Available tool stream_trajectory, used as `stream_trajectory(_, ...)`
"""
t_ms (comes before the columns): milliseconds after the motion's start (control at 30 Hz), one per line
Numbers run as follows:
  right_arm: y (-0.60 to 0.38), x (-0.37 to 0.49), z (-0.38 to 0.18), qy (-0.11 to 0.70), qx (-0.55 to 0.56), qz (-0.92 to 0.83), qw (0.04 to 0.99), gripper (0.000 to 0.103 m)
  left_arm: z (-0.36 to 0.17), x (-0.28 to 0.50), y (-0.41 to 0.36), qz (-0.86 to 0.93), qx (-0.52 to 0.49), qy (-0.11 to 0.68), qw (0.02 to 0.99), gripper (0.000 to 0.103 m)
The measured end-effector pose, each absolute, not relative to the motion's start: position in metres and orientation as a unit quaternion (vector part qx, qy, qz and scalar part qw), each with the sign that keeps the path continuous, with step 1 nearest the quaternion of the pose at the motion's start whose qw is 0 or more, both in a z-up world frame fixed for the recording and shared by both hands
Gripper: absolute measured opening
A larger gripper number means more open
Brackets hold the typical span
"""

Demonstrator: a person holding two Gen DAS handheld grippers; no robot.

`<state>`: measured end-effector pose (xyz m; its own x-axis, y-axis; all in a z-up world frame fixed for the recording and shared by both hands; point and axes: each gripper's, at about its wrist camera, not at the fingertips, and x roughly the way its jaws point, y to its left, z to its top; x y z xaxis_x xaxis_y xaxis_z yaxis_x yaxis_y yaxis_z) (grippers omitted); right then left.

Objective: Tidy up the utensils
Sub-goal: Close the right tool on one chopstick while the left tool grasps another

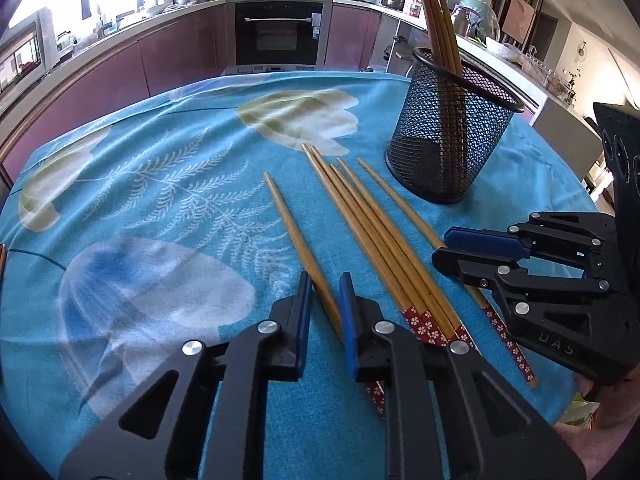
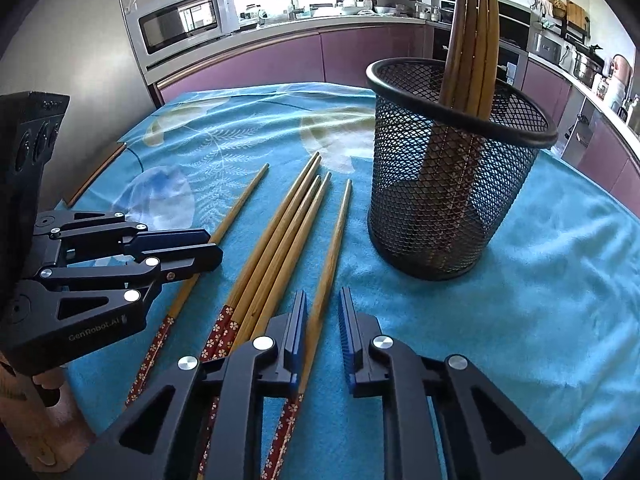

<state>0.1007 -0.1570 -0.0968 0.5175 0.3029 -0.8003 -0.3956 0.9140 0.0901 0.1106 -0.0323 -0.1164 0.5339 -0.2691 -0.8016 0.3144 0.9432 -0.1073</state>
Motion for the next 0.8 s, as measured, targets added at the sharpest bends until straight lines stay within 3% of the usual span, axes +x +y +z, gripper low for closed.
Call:
stream_trajectory(300,-0.164,0.104,-0.096,0.45,-0.028,0.204,0.869,0.006,-0.117,0.116,-0.033,-0.158,0.017,0.455,0.876,0.012)
stream_trajectory(800,-0.172,0.096,-0.088,0.441,-0.007,0.23,0.868,0.006,-0.111,0.107,-0.026,-0.16,-0.014,0.453,0.877,0.008)
